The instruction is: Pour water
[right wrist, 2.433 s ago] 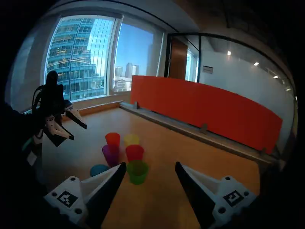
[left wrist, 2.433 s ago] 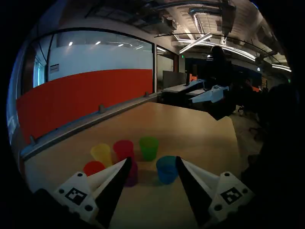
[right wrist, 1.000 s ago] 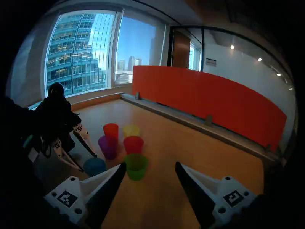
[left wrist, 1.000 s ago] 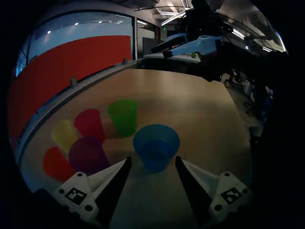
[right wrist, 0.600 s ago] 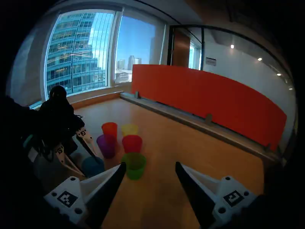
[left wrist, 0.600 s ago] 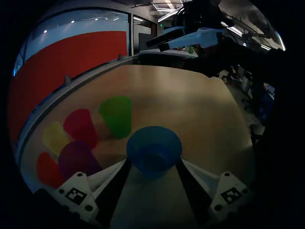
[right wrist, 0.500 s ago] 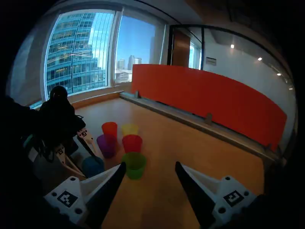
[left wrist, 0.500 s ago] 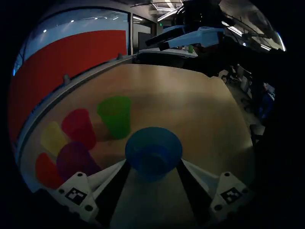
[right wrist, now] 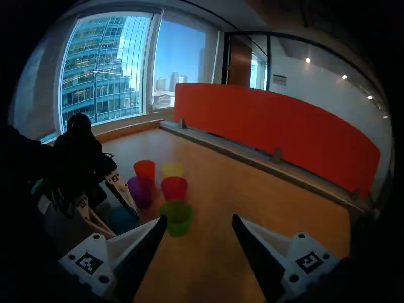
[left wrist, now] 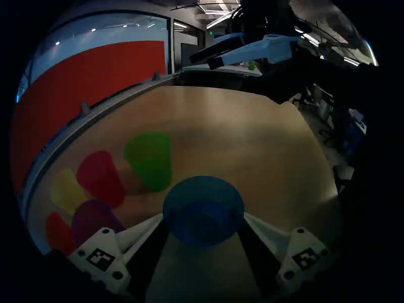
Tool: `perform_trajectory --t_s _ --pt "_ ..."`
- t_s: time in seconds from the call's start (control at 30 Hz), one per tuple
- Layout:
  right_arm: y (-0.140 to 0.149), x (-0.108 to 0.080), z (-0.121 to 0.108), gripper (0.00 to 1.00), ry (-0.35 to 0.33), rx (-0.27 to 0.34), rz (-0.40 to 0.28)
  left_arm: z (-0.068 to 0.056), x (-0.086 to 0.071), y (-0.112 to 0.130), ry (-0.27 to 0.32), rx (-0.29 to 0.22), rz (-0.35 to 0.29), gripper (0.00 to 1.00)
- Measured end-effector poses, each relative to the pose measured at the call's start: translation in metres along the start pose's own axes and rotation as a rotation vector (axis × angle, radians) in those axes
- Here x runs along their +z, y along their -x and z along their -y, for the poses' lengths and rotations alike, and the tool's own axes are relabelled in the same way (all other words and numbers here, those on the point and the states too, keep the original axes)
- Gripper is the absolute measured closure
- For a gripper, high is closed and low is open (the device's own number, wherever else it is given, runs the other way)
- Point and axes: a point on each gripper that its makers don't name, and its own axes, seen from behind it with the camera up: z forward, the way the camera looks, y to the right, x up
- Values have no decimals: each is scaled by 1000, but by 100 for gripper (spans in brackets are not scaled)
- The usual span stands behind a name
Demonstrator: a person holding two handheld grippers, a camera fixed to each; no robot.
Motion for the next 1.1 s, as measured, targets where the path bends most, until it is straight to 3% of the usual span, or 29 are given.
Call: perform_trajectory --t_s 0.6,1.1 --pt "1 1 1 0 -1 3 3 1 -7 0 -2 6 6 17" --pt "-1 5 3 0 0 -4 -5 15 -42 -36 -60 -21 -100 17"
